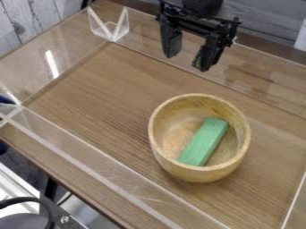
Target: Remove the green block from inside the brown bowl and put it on the table
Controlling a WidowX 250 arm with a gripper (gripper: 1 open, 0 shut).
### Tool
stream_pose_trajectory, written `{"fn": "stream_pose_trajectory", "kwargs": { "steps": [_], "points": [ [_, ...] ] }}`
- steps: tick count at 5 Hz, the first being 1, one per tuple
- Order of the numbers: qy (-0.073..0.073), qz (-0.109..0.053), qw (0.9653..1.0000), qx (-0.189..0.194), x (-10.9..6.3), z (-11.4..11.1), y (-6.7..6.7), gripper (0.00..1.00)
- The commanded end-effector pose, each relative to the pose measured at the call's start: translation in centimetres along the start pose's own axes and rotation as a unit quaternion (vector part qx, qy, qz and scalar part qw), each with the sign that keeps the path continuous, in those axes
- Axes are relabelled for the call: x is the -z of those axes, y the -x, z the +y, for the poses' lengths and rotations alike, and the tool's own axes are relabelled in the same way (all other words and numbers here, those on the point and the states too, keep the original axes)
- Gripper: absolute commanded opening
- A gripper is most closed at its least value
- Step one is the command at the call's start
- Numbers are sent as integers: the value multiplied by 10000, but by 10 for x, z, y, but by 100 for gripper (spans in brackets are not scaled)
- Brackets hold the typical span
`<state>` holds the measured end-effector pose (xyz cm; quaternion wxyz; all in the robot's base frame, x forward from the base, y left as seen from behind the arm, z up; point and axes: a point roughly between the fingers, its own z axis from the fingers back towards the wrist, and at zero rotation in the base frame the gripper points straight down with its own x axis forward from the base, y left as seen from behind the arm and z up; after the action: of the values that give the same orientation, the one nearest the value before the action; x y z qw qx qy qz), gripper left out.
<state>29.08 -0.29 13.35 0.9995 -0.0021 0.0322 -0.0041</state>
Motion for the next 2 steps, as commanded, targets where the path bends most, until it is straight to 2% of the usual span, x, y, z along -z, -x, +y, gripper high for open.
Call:
{"fn": "stream_pose_trajectory", "kwargs": {
  "steps": [1, 2],
  "points": [
    [15, 58, 9999, 115, 7, -9, 5, 100],
    [43, 141, 9994, 299, 23, -20, 13, 100]
  ]
}}
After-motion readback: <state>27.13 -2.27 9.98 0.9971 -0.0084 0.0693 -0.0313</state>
